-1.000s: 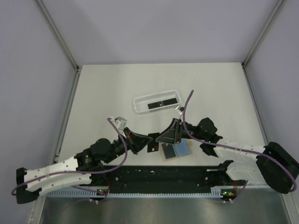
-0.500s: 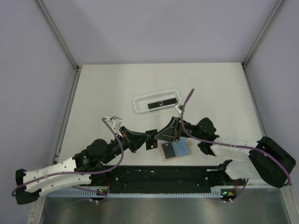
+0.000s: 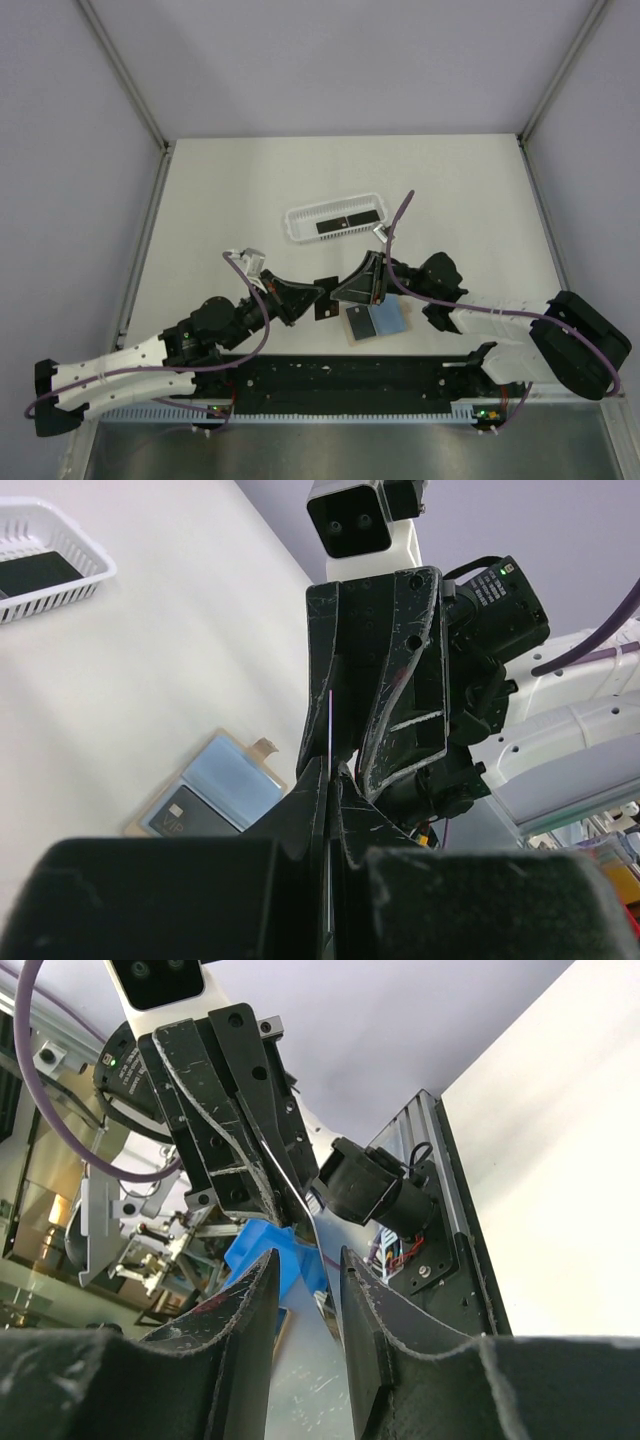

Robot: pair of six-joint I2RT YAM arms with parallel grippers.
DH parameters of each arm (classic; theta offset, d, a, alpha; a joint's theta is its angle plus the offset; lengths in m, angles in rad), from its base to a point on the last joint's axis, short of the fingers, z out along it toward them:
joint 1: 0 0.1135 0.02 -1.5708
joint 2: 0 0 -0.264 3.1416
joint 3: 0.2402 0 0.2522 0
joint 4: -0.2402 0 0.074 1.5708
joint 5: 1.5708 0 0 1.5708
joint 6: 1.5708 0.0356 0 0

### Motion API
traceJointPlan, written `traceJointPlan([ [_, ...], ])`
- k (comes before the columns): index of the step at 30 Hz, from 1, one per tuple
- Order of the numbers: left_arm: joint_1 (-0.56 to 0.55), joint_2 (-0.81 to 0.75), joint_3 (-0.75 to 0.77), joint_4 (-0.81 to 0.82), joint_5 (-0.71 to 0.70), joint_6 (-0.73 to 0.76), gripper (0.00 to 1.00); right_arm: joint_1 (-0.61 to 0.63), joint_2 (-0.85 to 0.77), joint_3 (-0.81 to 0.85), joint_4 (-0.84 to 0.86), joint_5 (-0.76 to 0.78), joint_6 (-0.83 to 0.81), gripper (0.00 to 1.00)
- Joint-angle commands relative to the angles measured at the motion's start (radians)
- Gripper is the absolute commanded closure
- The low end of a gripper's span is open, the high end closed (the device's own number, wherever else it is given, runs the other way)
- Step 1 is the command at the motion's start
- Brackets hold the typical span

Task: Put the credit cards into the card holder
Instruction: Pick up the credit card at the corner of the board.

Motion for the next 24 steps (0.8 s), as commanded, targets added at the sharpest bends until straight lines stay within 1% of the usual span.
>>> traceJointPlan([
  [1,0.0,0.008,0.028,0.065,-0.019,0.015,1.0,0.0,0.01,0.029,0.05,-0.015,-0.007,0.69],
  [4,0.0,0.011,0.033,0.068,-0.018,0.02,1.0,0.002,0.012,0.027,0.048,-0.016,-0.007,0.71],
  [7,0.0,0.014,0.033,0.065,-0.019,0.017,1.0,0.003,0.013,0.029,0.05,-0.015,-0.008,0.81],
  [12,0.001,0.007,0.028,0.065,-0.029,0.014,1.0,0.006,0.018,0.035,0.047,-0.024,-0.005,0.87],
  [14,0.001,0.008,0.03,0.059,-0.033,0.017,1.0,0.008,0.021,0.037,0.051,-0.022,-0.001,0.93],
  [15,0.003,0.008,0.033,0.054,-0.036,0.015,1.0,0.008,0.023,0.035,0.05,-0.024,0.003,0.98],
  [16,0.003,0.011,0.036,0.048,-0.041,0.012,0.95,0.008,0.021,0.037,0.047,-0.022,0.001,1.0],
  [18,0.003,0.013,0.037,0.036,-0.055,0.012,0.77,0.008,0.015,0.04,0.001,-0.007,-0.008,1.0],
  [20,0.003,0.008,0.04,0.017,-0.07,0.009,0.56,0.008,-0.014,0.046,-0.111,0.027,-0.036,1.0],
  [22,0.004,0.001,0.045,-0.012,-0.096,0.006,0.41,0.006,-0.057,0.07,-0.305,0.082,-0.097,1.0],
  [24,0.004,-0.009,0.049,-0.048,-0.136,0.005,0.3,0.008,-0.121,0.118,-0.601,0.207,-0.192,1.0],
])
